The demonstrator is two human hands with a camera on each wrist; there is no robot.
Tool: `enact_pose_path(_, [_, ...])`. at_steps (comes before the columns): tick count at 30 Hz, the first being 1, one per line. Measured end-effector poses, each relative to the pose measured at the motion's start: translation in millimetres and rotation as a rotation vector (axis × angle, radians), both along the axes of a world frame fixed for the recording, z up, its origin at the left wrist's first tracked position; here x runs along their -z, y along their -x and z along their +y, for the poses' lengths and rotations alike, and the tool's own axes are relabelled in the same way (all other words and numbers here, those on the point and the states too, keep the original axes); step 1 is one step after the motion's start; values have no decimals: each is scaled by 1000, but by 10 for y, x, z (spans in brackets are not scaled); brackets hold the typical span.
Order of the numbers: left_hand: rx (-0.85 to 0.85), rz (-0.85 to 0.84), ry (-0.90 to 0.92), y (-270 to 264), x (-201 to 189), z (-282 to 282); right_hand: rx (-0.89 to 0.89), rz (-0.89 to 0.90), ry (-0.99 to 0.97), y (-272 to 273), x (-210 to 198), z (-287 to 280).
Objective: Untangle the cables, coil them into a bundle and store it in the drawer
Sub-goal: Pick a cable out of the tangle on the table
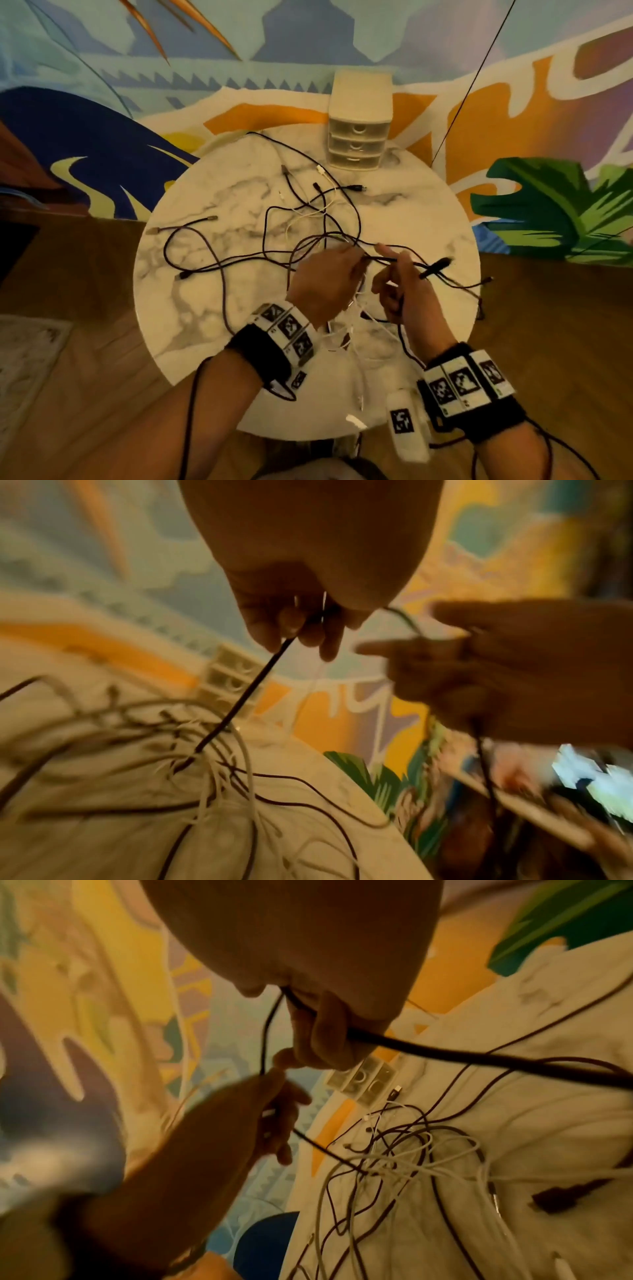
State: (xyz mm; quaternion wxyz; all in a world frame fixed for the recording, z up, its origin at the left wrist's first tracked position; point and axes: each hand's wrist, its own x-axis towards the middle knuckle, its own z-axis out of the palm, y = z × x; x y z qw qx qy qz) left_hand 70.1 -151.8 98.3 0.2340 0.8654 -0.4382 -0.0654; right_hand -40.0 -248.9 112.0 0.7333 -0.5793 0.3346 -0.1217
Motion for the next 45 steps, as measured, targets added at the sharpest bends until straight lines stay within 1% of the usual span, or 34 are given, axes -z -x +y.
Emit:
enact_pose_path(1, [28,-23,-11,166,-28,-25,-48,15,36,6,17,-7])
enact_pose_path(2, [36,-17,10,224,25,-12,-65,10,61,-29,24,7])
enact_pose_path(4, [-19,154,93,233,180,60,-63,-22,70,-57,22,12])
enact_pose_path(6, [-90,374,41,124,456,173,14,-44,52,-30,9,-26])
enact_pose_path(7, [-126,420,-20,34,623,239,72,-63,44,-10,5,-61])
enact_pose_path(8, [-164,416,-76,-48,778,308,125,-92,34,27,-23,-106])
enact_pose_path(10, [-255,390,-141,-179,951,392,229,-166,3,123,-86,-247])
enact_pose_path(12, [-332,379,-71,-281,963,377,296,-223,-31,204,-112,-368])
enact_pose_path(13, [-366,378,-3,-292,915,346,291,-239,-45,236,-114,-387])
enact_pose_path(15, [-399,343,143,-199,761,270,212,-232,-73,264,-73,-367])
enact_pose_path(16, [-380,301,174,-99,671,244,154,-211,-80,264,-38,-330])
enact_pose_path(19, [-229,83,133,219,492,223,-46,-131,-39,189,78,-161])
enact_pose_path(21, [-158,24,119,320,461,216,-122,-91,-15,128,107,-61])
enact_pose_path(22, [-146,23,106,324,502,234,-107,-89,-13,102,105,-45])
enact_pose_path(24, [-193,122,79,231,671,338,-5,-125,-14,62,57,-73])
enact_pose_path(26, [-312,216,48,71,847,472,119,-188,0,49,-38,-144])
enact_pose_path(27, [-379,243,52,-12,869,502,171,-224,19,51,-94,-184])
enact_pose_path(28, [-439,269,84,-93,853,516,215,-258,42,57,-146,-210])
enact_pose_path(29, [-479,342,155,-147,768,516,254,-285,69,64,-187,-212])
enact_pose_path(30, [-497,467,228,-172,656,494,286,-306,94,72,-227,-210])
enact_pose_path(31, [-479,616,232,-160,552,501,311,-321,117,82,-260,-183])
enact_pose_path(32, [-396,740,131,-99,439,529,327,-330,133,85,-291,-155])
enact_pose_path(34, [-64,872,-271,117,326,676,332,-311,158,83,-325,-61])
enact_pose_path(35, [122,882,-476,236,333,764,310,-273,177,83,-331,-4])
enact_pose_path(36, [264,868,-597,326,350,851,273,-224,196,92,-330,87])
enact_pose_path(37, [326,861,-583,389,351,883,228,-176,206,104,-320,169])
enact_pose_path(38, [318,871,-452,407,297,886,184,-129,208,122,-301,268])
enact_pose_path(40, [175,991,-44,366,46,848,124,-50,197,160,-262,507])
enact_pose_path(41, [128,1036,88,316,-93,853,115,-28,188,180,-242,640])
enact_pose_path(42, [132,1027,133,271,-215,852,123,-19,175,200,-236,737])
enact_pose_path(43, [185,967,103,243,-321,880,137,-14,165,224,-235,820])
enact_pose_path(45, [288,788,-10,169,-443,1052,129,7,173,281,-246,962])
